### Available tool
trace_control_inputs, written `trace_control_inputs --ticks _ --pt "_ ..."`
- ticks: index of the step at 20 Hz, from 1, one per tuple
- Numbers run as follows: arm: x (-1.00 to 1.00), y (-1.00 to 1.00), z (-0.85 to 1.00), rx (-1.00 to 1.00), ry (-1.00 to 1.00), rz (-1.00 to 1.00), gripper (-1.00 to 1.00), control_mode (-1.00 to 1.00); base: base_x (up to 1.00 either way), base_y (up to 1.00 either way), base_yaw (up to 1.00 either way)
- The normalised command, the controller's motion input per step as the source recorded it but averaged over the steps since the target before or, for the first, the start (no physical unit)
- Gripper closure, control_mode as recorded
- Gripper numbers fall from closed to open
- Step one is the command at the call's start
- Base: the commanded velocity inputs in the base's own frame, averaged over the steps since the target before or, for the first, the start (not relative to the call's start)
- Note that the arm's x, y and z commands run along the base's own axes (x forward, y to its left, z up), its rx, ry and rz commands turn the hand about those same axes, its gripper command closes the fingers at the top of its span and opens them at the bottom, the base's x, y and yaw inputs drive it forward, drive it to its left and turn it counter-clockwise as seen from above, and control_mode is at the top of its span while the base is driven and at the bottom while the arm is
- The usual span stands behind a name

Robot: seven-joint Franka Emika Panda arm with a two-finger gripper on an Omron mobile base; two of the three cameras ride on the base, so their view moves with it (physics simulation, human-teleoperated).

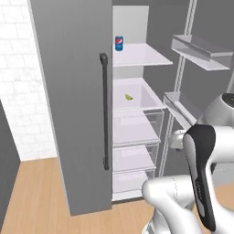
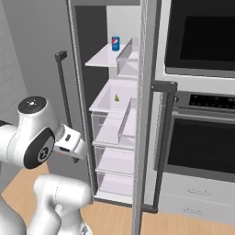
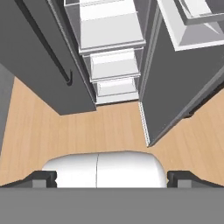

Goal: Grab a lemon wedge from the fridge and one ice cube from the ice bowl, and put them in the glass of lemonade.

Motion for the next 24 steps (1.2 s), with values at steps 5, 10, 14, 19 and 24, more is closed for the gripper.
trace_control_inputs --ticks 5,10,14,19,24 --pt "0.0 0.0 0.0 0.0 0.0 0.0 -1.0 1.0 0.51 0.02 0.0" --pt "0.0 0.0 0.0 0.0 0.0 0.0 -1.0 1.0 0.59 0.0 0.0" --pt "0.0 0.0 0.0 0.0 0.0 0.0 -1.0 1.0 0.52 0.0 0.0" --pt "0.0 0.0 0.0 0.0 0.0 0.0 -1.0 1.0 0.26 -0.01 0.0" --pt "0.0 0.0 0.0 0.0 0.0 0.0 -1.0 1.0 0.23 -0.05 0.0"
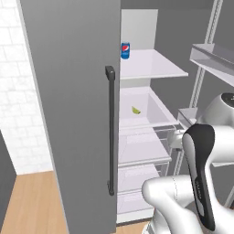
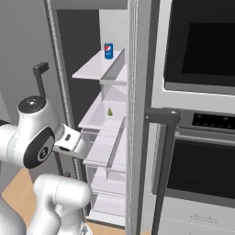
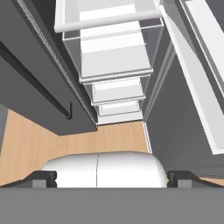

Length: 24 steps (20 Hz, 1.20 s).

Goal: Grab a lemon wedge from the fridge and one ice cube from the ice bowl, and put them in the glass of lemonade.

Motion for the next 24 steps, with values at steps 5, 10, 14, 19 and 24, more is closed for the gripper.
trace_control_inputs --ticks 5,10,14,19,24 --pt "0.0 0.0 0.0 0.0 0.0 0.0 -1.0 1.0 0.34 -0.1 0.0" --pt "0.0 0.0 0.0 0.0 0.0 0.0 -1.0 1.0 0.28 -0.14 0.0" --pt "0.0 0.0 0.0 0.0 0.0 0.0 -1.0 1.0 0.17 -0.13 0.01" --pt "0.34 -0.03 -0.27 0.0 0.0 0.04 -1.0 -1.0 0.0 0.0 0.0" --pt "0.64 0.0 -0.24 0.0 0.0 0.04 -1.0 -1.0 0.0 0.0 0.0"
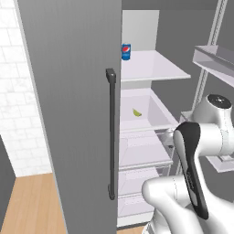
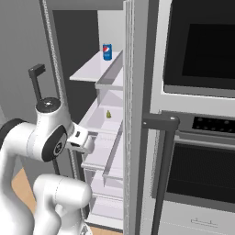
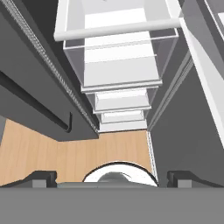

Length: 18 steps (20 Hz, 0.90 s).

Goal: Grab a lemon wedge from the fridge and one ice cube from the ice bowl, and put them in the glass of lemonade.

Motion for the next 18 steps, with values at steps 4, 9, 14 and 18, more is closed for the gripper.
trace_control_inputs --ticks 4,9,14,18 --pt "0.84 0.0 -0.19 0.0 0.0 0.02 -1.0 -1.0 0.0 0.0 0.0" --pt "0.96 0.0 -0.2 0.0 0.0 0.0 -1.0 -1.0 0.0 0.0 0.0" --pt "0.74 0.0 -0.24 0.0 0.0 0.03 -1.0 -1.0 0.0 0.0 0.0" --pt "0.72 0.0 -0.21 0.0 0.0 0.05 -1.0 -1.0 0.0 0.0 0.0"
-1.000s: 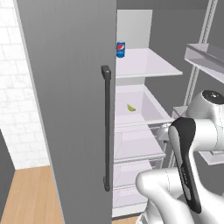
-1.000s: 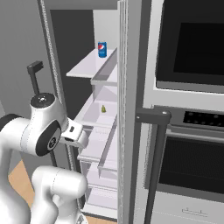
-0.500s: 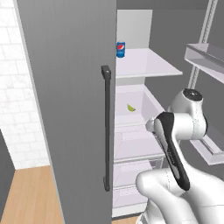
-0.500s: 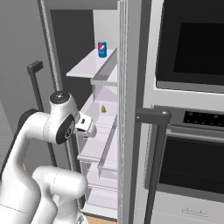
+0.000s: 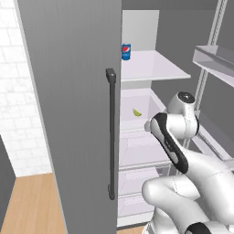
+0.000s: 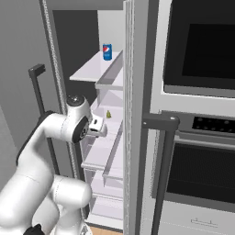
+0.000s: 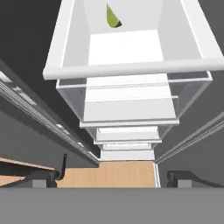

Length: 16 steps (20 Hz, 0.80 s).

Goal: Grab a lemon wedge from the fridge and one ice cube from the ice bowl, and put them in the glass of lemonade.

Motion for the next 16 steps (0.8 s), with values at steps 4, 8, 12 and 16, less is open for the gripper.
trace_control_inputs --ticks 4,8,12,16 --pt "0.66 0.0 -0.13 0.0 0.0 0.05 -1.0 -1.0 0.0 0.0 0.0" --pt "0.61 0.0 -0.17 0.0 0.0 0.08 -1.0 -1.0 0.0 0.0 0.0" --pt "0.61 0.0 -0.25 -0.01 0.0 0.07 -1.0 -1.0 0.0 0.0 0.0" --pt "0.58 0.0 -0.2 -0.01 0.0 0.05 -1.0 -1.0 0.0 0.0 0.0"
